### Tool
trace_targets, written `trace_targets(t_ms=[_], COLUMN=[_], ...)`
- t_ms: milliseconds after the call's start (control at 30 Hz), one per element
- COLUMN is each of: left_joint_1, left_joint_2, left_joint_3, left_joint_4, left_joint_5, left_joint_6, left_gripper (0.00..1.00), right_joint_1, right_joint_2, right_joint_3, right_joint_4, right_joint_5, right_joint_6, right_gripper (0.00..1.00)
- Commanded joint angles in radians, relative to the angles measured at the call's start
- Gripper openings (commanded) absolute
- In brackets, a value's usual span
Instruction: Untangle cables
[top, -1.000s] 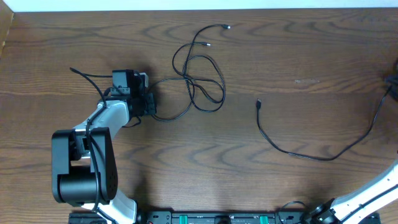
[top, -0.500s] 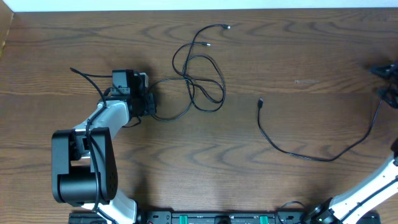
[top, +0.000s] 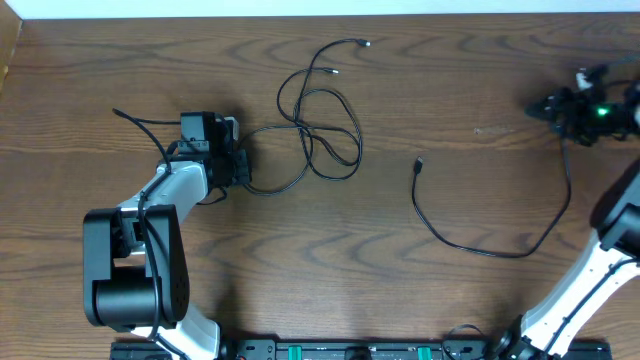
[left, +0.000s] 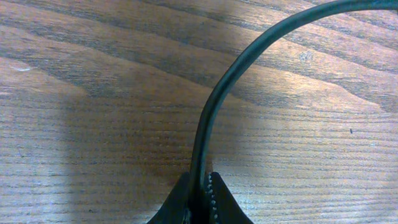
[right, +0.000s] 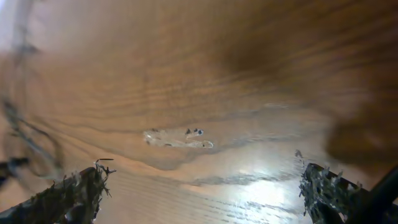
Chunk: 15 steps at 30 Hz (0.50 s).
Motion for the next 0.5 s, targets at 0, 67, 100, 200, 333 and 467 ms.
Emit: trace_targets(t_ms=[0, 67, 100, 200, 333, 467], left_joint_1=[-0.006, -0.006, -0.006, -0.006, -0.006, -0.006], left_joint_2=[0.008, 0.008, 0.008, 0.008, 0.008, 0.008], left_joint_3=[-0.011, -0.011, -0.011, -0.012, -0.012, -0.012], left_joint_4=[-0.015, -0.015, -0.015, -0.015, -0.015, -0.015], left_joint_5=[0.015, 0.015, 0.015, 0.015, 0.015, 0.014], left_joint_6=[0.013, 0.005, 0.004, -0.002, -0.002, -0.002], left_gripper=[0.08, 0.07, 0.07, 0.07, 0.08, 0.08], right_joint_1=[0.071, 0.105, 0.122, 0.159, 0.198, 0.230], right_joint_2=[-0.005, -0.005, -0.005, -0.005, -0.005, -0.005], right_joint_3=[0.002, 0.002, 0.002, 0.002, 0.002, 0.002], right_joint_4=[-0.002, -0.001, 0.000, 0.001, -0.010, -0.023], right_joint_5=[0.232, 0.333, 0.390, 0.509, 0.543, 0.542], right_joint_6=[-0.054, -0.031, -0.008, 0.038, 0.035, -0.001], right_gripper=[0.99, 0.99, 0.99, 0.99, 0.99, 0.99])
